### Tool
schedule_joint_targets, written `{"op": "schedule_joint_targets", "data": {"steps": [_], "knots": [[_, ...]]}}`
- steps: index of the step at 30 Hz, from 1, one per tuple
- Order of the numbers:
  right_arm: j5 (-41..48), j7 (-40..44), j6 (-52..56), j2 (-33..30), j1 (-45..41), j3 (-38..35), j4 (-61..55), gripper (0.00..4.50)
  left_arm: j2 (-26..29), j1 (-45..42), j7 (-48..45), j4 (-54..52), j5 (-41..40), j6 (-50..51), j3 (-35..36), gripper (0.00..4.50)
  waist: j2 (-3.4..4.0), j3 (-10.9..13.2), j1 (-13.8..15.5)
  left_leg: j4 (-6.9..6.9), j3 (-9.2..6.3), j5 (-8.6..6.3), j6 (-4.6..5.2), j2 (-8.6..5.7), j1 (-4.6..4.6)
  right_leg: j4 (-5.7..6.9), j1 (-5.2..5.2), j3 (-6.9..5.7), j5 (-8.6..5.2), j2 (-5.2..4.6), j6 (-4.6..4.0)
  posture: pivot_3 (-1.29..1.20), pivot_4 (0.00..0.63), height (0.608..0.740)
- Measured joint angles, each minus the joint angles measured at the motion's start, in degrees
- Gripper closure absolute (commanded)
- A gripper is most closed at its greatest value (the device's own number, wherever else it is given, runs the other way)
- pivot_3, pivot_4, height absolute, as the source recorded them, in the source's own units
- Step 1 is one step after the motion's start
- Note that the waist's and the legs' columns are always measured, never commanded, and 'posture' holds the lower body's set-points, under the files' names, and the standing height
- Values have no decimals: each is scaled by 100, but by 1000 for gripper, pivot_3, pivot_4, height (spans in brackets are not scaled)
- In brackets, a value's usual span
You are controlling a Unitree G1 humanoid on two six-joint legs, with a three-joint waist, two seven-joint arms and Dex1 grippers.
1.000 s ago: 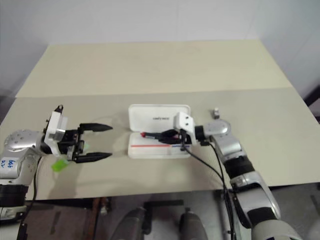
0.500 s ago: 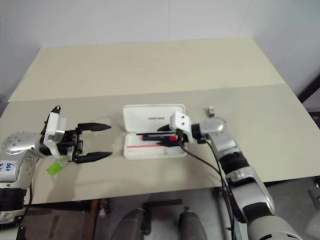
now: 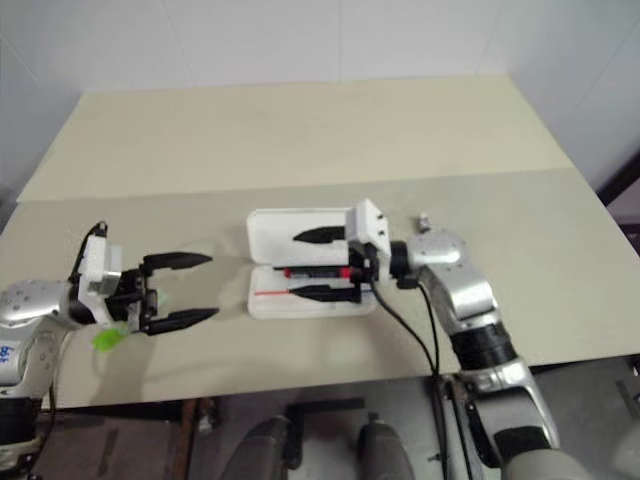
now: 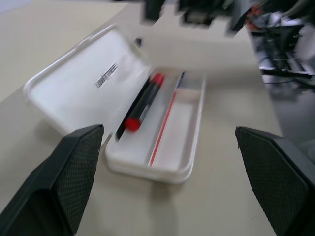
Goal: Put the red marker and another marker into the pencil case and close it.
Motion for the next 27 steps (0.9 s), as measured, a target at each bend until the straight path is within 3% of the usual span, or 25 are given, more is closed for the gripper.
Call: {"op": "schedule_joint_targets", "data": {"steps": [5,11,18,27], "knots": [[563,-307,698,-498,389,-498,-874,45,-97,813,593,-294,-53,-32,974,0,-5,-3,-7,-10,22,-6,4,16,5,-1,-15,16,7,3,-14,0,150,740],[625,-557,794,-744,576,-697,-920,45,-259,1826,752,-209,-72,-225,1842,0,-22,-13,-3,-21,48,-13,12,30,3,-37,-22,47,18,6,-23,0,150,740],[562,-623,687,-790,574,-721,-878,45,-238,2331,390,848,2,-660,2067,0,-49,-31,0,-30,63,-50,16,51,-10,-93,-32,75,26,7,-32,0,150,740],[468,-657,540,-898,648,-722,-869,45,-80,1985,254,1678,229,-1076,1864,0,-73,-46,-6,-26,113,-94,23,70,-13,-126,-31,65,30,5,-23,0,150,740]]}}
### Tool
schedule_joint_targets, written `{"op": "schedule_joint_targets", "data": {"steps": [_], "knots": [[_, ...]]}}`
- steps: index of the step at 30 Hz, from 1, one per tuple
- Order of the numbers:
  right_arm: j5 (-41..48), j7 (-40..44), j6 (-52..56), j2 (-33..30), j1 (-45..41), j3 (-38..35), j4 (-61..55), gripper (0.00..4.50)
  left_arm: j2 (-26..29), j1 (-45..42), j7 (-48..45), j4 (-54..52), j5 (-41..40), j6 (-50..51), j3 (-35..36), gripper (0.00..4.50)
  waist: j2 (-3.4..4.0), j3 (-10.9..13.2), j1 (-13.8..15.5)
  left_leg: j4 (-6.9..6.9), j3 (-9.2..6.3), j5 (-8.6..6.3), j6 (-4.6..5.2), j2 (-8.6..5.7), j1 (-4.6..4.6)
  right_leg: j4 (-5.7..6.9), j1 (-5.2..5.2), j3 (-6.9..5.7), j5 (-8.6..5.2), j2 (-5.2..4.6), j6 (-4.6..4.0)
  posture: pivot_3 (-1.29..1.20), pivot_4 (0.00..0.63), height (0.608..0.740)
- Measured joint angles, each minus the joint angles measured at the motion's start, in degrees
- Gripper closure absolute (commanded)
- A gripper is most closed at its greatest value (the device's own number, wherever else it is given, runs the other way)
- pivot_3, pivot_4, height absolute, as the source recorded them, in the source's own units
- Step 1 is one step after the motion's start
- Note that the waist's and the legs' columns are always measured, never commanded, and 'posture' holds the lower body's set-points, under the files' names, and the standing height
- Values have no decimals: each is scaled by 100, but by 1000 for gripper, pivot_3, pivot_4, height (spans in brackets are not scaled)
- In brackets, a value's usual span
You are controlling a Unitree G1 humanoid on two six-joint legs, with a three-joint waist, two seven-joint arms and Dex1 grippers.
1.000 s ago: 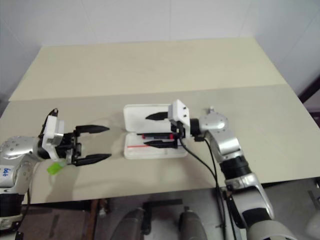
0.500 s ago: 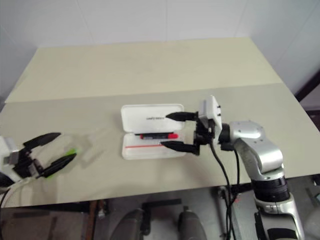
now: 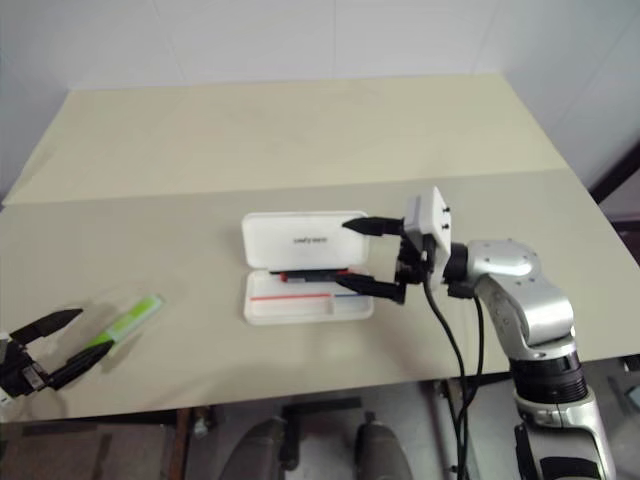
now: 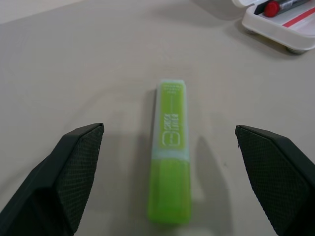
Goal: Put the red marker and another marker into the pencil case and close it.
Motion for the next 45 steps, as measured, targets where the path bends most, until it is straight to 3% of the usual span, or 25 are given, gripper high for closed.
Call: {"op": "schedule_joint_targets", "data": {"steps": [10,19,22,30,37,45], "knots": [[514,758,20,-557,262,-13,-480,45,-15,-343,31,553,212,-245,-464,0,-7,-4,-15,24,34,-3,4,11,19,38,-1,-38,4,1,8,0,150,740],[651,1074,8,-592,135,-2,-463,45,-15,-364,122,851,294,-370,-580,0,-12,-8,-11,16,32,-5,1,19,20,24,-4,12,11,-3,-2,0,150,740],[648,1106,-6,-584,59,9,-358,0,-20,-391,167,892,299,-386,-595,639,-11,-8,-11,7,32,-6,0,19,19,7,-3,10,11,-3,-3,0,150,740],[591,1155,-106,-555,-92,21,-234,0,-45,-531,265,1041,299,-432,-641,3341,-10,-9,-10,10,36,-11,4,17,17,1,1,3,13,-3,1,0,150,740],[451,1166,-163,-556,-91,22,-193,0,-153,-648,308,980,293,-428,-755,3459,-4,-13,12,21,36,-10,5,15,19,6,6,-12,16,-5,7,0,150,740],[304,1111,-278,-555,-57,21,-103,0,-346,-1139,280,0,34,-14,-1104,3459,-18,-21,4,33,37,-9,6,17,16,22,9,-18,19,-5,7,0,150,740]]}}
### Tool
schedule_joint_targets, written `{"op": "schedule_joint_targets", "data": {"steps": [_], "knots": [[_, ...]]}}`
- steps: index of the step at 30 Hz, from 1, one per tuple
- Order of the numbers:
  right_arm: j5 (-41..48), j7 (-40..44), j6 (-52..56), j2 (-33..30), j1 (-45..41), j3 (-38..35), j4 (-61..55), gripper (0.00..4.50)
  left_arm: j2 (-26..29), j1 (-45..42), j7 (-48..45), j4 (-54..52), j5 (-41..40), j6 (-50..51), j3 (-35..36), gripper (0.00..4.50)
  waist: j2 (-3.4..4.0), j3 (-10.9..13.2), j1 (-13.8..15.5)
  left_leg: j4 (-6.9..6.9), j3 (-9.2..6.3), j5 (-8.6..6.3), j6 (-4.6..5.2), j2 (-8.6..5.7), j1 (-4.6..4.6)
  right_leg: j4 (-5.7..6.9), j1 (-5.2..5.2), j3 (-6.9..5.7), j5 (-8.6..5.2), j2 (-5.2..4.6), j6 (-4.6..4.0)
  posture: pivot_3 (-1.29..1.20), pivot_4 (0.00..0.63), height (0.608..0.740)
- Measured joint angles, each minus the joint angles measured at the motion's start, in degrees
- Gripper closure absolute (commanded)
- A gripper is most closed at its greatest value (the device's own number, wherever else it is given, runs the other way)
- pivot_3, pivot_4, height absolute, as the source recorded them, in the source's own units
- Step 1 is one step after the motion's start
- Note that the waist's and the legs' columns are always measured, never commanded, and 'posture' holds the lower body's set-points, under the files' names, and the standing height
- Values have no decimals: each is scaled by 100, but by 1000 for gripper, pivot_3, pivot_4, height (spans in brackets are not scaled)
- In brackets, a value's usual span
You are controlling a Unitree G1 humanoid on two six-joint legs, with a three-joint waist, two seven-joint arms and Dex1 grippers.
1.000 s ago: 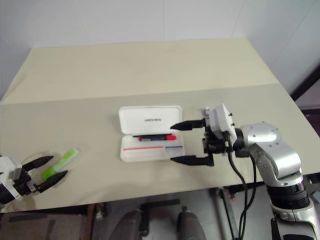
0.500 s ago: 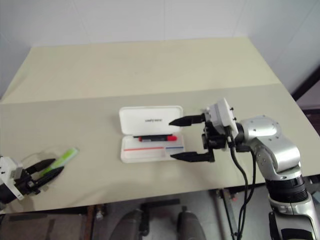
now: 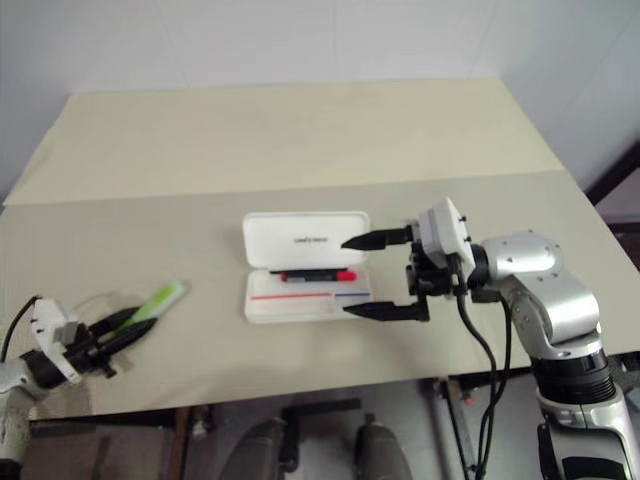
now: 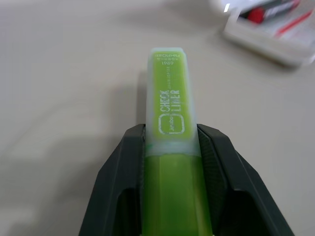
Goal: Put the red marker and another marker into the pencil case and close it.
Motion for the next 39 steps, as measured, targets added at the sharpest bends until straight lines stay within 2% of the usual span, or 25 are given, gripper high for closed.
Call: {"op": "schedule_joint_targets", "data": {"steps": [7,15,21,27,39], "knots": [[-138,-183,-162,-5,226,-41,154,0,457,-457,-481,-999,-383,970,-480,3459,1,1,0,29,17,3,2,2,2,39,-5,-22,-1,7,1,0,150,740],[-156,-500,-231,-44,688,-329,-32,0,886,-1446,-1079,-1384,-568,1887,-1266,3459,3,2,16,62,14,0,4,7,1,55,0,-5,4,7,2,0,150,740],[-155,-785,-231,-51,1063,-530,-275,0,999,-2152,-1478,-1490,-520,2241,-1938,3459,4,3,9,59,17,1,4,7,-1,53,-4,8,1,9,0,0,150,740],[-147,-1049,-228,-51,1286,-562,-543,0,949,-2470,-1601,-1457,-259,2258,-2460,3459,5,3,13,69,28,3,7,10,0,60,-6,-5,1,15,1,0,150,740],[15,-1365,-95,-235,1810,-853,-1052,0,103,-2768,-1240,-1131,560,1804,-3157,3459,5,3,157,82,26,-2,15,12,-2,59,0,7,5,14,7,0,150,740]]}}
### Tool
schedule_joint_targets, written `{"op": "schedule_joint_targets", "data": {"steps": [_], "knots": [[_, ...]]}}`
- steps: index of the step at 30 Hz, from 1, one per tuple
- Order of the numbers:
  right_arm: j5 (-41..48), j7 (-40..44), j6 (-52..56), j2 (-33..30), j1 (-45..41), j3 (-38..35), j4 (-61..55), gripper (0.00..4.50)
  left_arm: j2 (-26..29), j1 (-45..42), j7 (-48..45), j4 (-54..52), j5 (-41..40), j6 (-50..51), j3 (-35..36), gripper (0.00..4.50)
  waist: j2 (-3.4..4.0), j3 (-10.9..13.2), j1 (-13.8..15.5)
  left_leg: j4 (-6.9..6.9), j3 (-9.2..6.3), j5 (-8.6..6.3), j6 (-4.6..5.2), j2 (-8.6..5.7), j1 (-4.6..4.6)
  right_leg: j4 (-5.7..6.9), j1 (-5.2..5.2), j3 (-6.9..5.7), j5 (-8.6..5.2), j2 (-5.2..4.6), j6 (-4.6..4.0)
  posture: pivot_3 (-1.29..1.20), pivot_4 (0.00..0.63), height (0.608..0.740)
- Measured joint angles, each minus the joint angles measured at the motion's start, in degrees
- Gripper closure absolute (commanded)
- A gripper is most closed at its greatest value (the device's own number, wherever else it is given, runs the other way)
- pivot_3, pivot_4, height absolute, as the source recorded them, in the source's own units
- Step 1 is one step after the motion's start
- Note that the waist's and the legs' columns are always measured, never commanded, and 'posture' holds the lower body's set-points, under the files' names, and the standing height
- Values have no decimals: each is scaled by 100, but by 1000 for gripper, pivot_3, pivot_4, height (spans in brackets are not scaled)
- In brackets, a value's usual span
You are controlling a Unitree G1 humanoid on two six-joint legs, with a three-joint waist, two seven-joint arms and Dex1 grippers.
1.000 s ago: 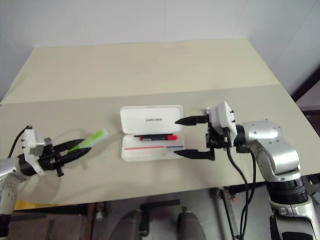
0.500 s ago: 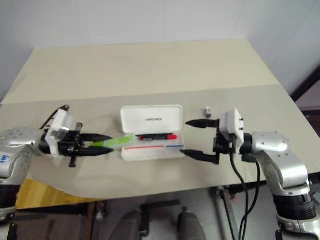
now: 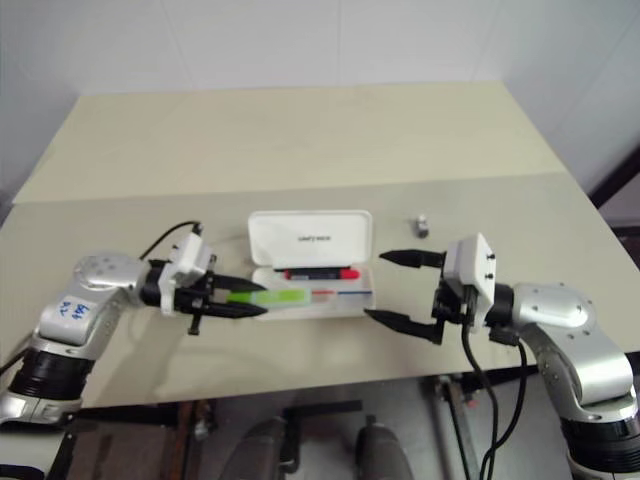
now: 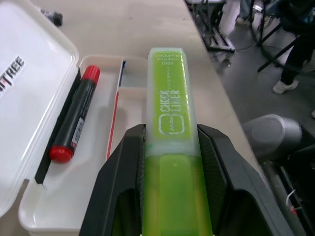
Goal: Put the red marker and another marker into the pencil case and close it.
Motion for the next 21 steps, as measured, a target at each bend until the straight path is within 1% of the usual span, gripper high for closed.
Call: {"op": "schedule_joint_targets", "data": {"steps": [5,10,21], "knots": [[64,-105,40,-26,47,-69,-107,0,-186,-23,151,219,304,-165,-172,3459,0,0,0,3,0,0,2,0,0,1,1,-3,0,0,0,0,150,740],[89,-182,108,-43,156,-75,-152,0,-283,-124,196,406,443,-328,-178,3459,0,0,0,6,1,0,4,-1,-1,1,2,-9,1,0,2,0,150,740],[142,-363,120,-95,277,-136,-332,0,-715,-444,197,1029,756,-737,-404,3459,0,0,13,15,0,0,8,-1,-1,5,5,-13,3,0,5,0,150,740]]}}
